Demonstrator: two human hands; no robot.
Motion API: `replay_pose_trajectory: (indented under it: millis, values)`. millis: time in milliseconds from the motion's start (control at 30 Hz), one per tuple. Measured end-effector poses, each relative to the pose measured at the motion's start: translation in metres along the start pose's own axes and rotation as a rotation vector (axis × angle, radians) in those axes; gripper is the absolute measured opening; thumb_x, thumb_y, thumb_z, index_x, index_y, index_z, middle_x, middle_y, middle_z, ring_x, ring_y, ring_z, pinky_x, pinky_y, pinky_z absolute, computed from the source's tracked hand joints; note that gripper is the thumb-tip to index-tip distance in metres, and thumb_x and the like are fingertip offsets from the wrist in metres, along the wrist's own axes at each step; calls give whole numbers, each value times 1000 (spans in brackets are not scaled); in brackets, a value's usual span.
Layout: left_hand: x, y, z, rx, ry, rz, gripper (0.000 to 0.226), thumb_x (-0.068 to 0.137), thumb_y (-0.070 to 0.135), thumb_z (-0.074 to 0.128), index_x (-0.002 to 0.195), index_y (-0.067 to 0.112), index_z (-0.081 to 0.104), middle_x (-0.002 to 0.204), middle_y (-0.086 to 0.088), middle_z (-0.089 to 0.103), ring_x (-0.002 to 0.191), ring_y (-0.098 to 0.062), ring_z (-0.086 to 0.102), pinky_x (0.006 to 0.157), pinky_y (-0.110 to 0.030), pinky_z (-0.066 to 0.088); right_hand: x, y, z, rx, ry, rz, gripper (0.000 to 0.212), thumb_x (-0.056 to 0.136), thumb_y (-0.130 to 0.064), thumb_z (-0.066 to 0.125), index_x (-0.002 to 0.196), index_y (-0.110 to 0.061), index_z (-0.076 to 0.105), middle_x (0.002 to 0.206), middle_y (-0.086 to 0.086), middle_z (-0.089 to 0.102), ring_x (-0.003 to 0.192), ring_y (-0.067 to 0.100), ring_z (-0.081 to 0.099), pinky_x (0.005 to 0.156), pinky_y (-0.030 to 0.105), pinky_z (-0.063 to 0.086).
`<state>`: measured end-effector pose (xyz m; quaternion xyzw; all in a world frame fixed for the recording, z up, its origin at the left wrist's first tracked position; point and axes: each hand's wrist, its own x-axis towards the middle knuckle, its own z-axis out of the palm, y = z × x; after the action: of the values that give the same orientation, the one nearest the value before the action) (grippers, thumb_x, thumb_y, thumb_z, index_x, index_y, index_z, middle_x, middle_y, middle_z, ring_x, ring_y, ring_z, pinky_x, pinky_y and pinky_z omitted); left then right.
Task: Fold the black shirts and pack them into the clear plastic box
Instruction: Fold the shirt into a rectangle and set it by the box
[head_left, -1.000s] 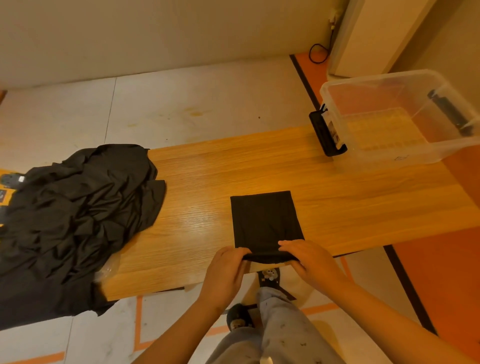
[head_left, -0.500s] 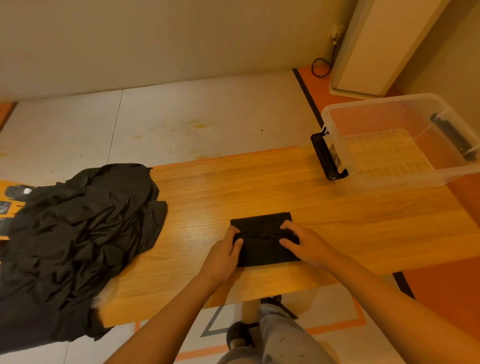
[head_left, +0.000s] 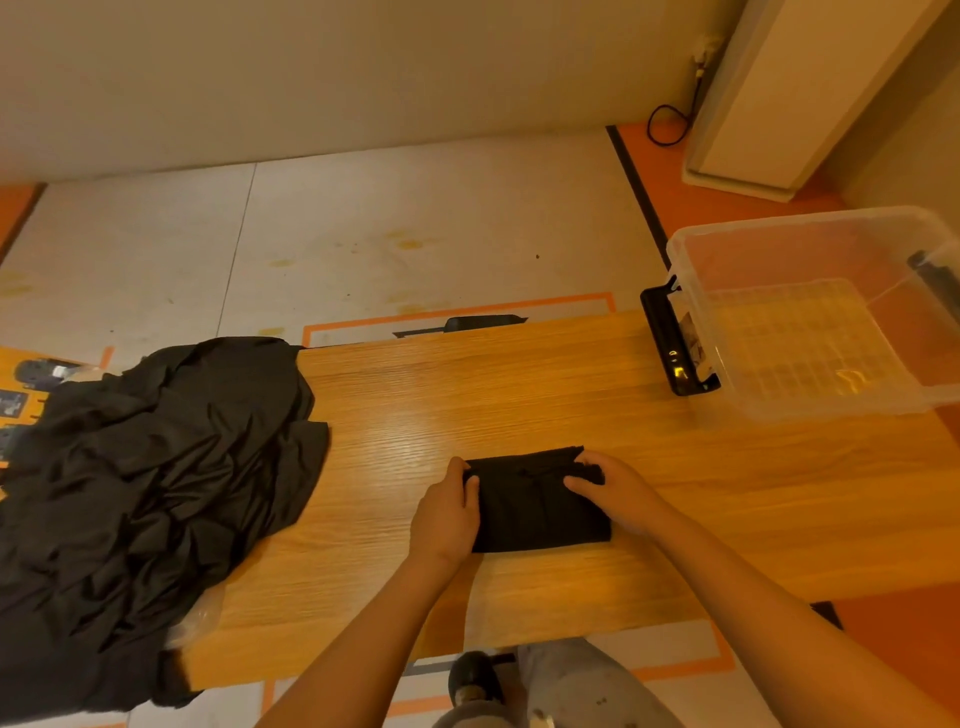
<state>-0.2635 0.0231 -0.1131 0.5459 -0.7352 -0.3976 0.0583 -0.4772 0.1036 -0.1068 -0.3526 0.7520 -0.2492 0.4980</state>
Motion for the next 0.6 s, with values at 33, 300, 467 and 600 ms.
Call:
replay_pose_trajectory:
  millis: [33, 300, 467, 600]
  values:
    - [0, 0, 2, 22, 22, -8, 21, 104, 28, 37, 112, 13, 49, 70, 1, 57, 57, -14, 53, 46, -25, 31, 1, 0, 2, 12, 29, 9, 19, 94, -29, 59, 112, -23, 59, 115, -4, 59, 111, 17, 57, 91, 35, 51]
    - [12, 10, 3, 182, 52, -35, 20, 105, 30, 32, 109, 15, 44, 72, 0, 56, 63, -18, 55, 49, -28, 34, 10, -6, 17, -199, 221, 66, 30, 99, -36, 48, 123, -18, 53, 107, 5, 64, 91, 18, 59, 79, 36, 53]
    - [15, 15, 6, 282, 50, -91, 21, 105, 31, 32, 110, 13, 42, 71, 4, 50, 66, -17, 52, 51, -28, 34, 15, -10, 26, -320, 315, 120, 39, 99, -41, 44, 130, -17, 50, 110, 5, 64, 96, 21, 61, 75, 32, 51]
    - [16, 17, 8, 334, 64, -123, 23, 105, 30, 30, 112, 11, 41, 76, 1, 51, 67, -18, 51, 54, -30, 36, 16, -14, 29, -408, 354, 128, 40, 101, -43, 38, 131, -18, 46, 100, 5, 64, 87, 20, 62, 67, 30, 49]
